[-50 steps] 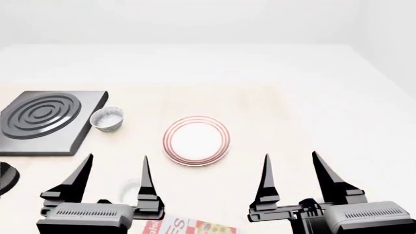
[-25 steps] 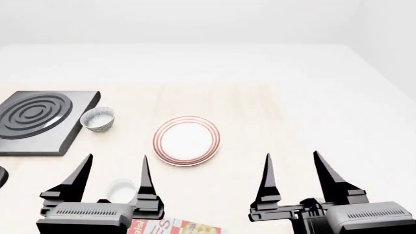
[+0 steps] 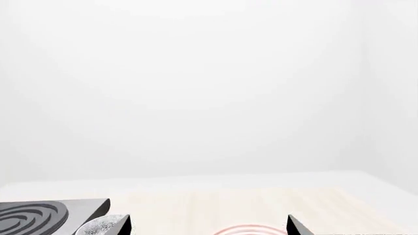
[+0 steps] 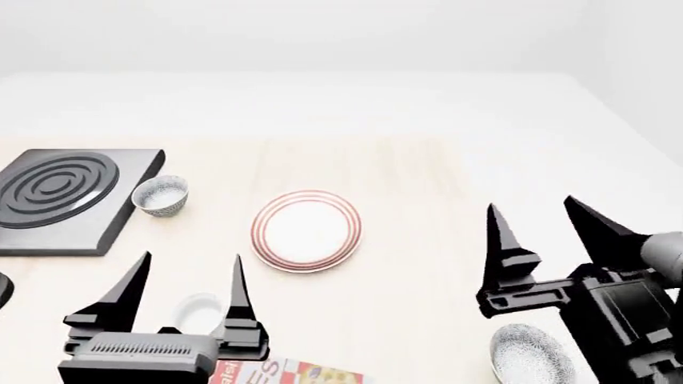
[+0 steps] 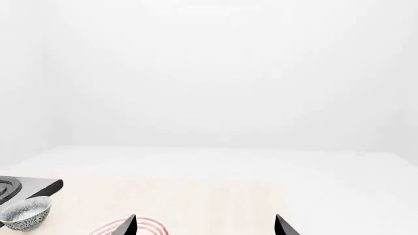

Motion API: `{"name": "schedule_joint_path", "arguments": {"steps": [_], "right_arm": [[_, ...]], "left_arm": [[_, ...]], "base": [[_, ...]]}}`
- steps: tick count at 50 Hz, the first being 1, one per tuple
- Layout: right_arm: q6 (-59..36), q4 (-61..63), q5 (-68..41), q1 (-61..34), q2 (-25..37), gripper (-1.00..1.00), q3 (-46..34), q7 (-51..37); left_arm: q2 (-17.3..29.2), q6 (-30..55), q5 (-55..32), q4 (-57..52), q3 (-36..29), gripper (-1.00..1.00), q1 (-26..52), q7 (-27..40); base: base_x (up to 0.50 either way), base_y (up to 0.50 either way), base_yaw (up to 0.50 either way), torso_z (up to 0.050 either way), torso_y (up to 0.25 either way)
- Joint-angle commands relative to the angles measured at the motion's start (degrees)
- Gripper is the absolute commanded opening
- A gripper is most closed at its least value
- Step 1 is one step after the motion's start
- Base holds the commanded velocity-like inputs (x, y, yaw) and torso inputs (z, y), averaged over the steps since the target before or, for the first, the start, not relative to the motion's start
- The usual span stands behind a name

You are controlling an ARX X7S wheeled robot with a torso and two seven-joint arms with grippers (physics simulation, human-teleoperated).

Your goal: Pick the akita bowl next to the cookies box and place it on the plate.

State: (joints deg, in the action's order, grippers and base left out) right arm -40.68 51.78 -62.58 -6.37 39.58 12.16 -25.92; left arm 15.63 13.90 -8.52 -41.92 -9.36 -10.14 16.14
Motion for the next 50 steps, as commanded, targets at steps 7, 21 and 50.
{"name": "schedule_joint_path", "arguments": {"steps": [7, 21, 50], "right_arm": [[-13.1, -9.5, -52.7, -5.1, 30.9, 1.00, 18.5, -13.8], [-17.4, -14.6, -55.8, -3.8, 33.8, 1.00, 19.9, -9.2], [-28.9, -29.0, -40.4, 3.4, 31.7, 1.00, 18.3, 0.9]], "left_arm": [[0.5, 0.2, 0.3, 1.1, -1.0, 1.00, 0.5, 0.8], [0.9, 0.3, 0.0, 1.1, -1.4, 1.00, 0.6, 1.3], [1.7, 0.4, 0.1, 1.6, -3.1, 1.00, 1.2, 2.1]], "base": [[0.00, 0.00, 0.00, 0.000, 0.000], [0.00, 0.00, 0.00, 0.000, 0.000], [0.00, 0.00, 0.00, 0.000, 0.000]]}}
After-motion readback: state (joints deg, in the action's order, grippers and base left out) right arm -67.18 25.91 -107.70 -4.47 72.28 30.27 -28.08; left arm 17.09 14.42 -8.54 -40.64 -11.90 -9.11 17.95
